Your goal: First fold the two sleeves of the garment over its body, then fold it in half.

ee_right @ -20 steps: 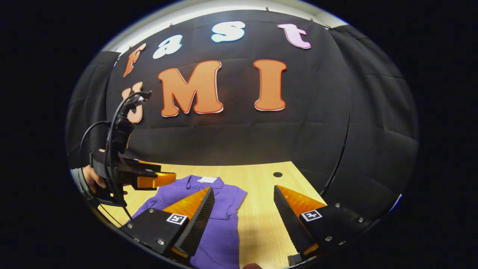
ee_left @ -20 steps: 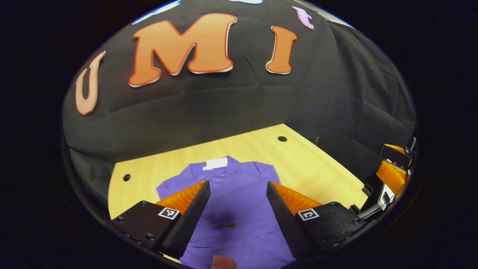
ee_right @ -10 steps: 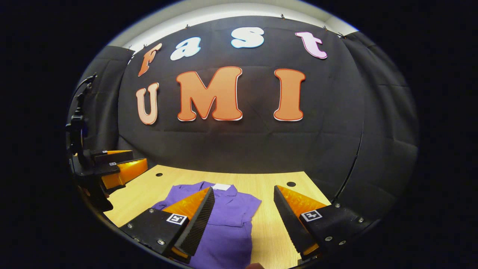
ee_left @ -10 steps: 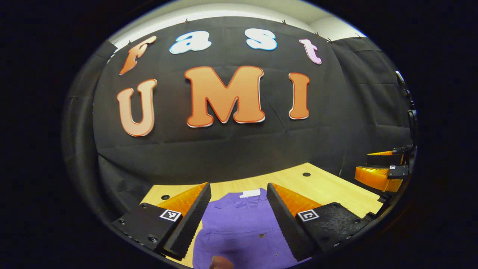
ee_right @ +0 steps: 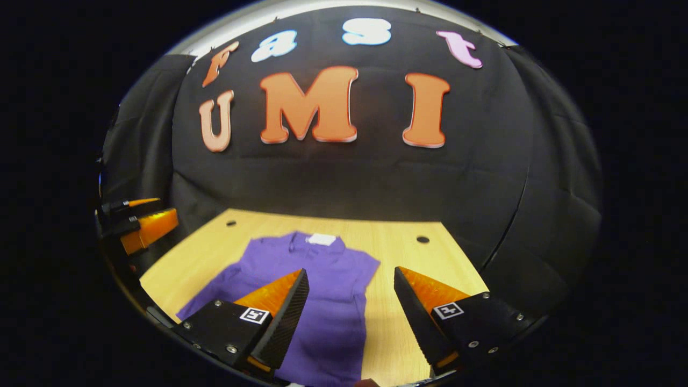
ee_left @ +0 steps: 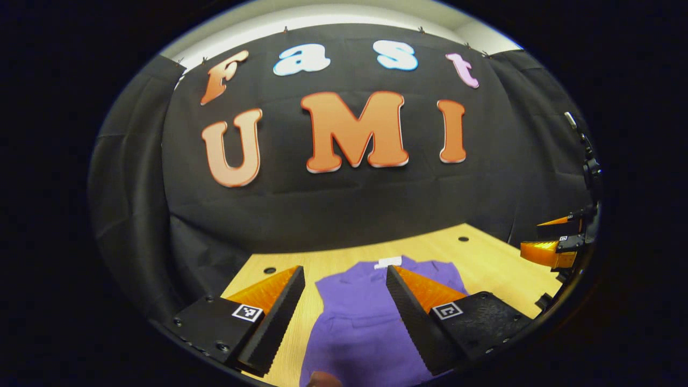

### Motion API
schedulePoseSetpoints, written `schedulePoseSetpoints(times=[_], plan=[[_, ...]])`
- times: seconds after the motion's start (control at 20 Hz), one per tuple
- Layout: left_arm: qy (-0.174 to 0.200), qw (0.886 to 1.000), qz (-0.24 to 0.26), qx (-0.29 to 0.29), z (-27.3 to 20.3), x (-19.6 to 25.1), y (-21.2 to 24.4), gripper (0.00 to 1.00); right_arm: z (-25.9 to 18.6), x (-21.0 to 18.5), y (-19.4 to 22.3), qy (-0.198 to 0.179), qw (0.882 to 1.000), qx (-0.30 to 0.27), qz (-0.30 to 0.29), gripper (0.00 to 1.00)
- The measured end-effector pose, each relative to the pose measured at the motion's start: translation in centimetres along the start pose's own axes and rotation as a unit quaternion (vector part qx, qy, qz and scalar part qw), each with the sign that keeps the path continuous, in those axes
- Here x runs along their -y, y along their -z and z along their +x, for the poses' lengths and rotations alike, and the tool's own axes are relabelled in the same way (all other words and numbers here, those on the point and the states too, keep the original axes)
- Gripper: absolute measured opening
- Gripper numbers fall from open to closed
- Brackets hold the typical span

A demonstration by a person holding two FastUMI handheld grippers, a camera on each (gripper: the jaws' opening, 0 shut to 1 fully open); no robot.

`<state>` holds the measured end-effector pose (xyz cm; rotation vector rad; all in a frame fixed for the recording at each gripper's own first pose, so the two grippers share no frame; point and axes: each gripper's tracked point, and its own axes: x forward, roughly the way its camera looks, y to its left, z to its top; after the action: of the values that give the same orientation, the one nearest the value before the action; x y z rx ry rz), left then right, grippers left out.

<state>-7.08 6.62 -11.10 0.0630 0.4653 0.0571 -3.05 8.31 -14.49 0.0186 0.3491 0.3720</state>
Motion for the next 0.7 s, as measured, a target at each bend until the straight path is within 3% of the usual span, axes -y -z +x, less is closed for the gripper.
schedulePoseSetpoints(times=[0.35, 0.7], plan=[[0.017, 0.989, 0.009, -0.147, -0.2, -0.5, 10.1, 0.99, -0.9, -1.6, 9.0, -0.030, 0.990, -0.133, 0.042, 0.95], [0.018, 0.952, 0.000, -0.306, -0.5, -1.6, 21.1, 0.99, -3.0, -1.9, 18.3, -0.033, 0.963, -0.261, 0.061, 0.95]])
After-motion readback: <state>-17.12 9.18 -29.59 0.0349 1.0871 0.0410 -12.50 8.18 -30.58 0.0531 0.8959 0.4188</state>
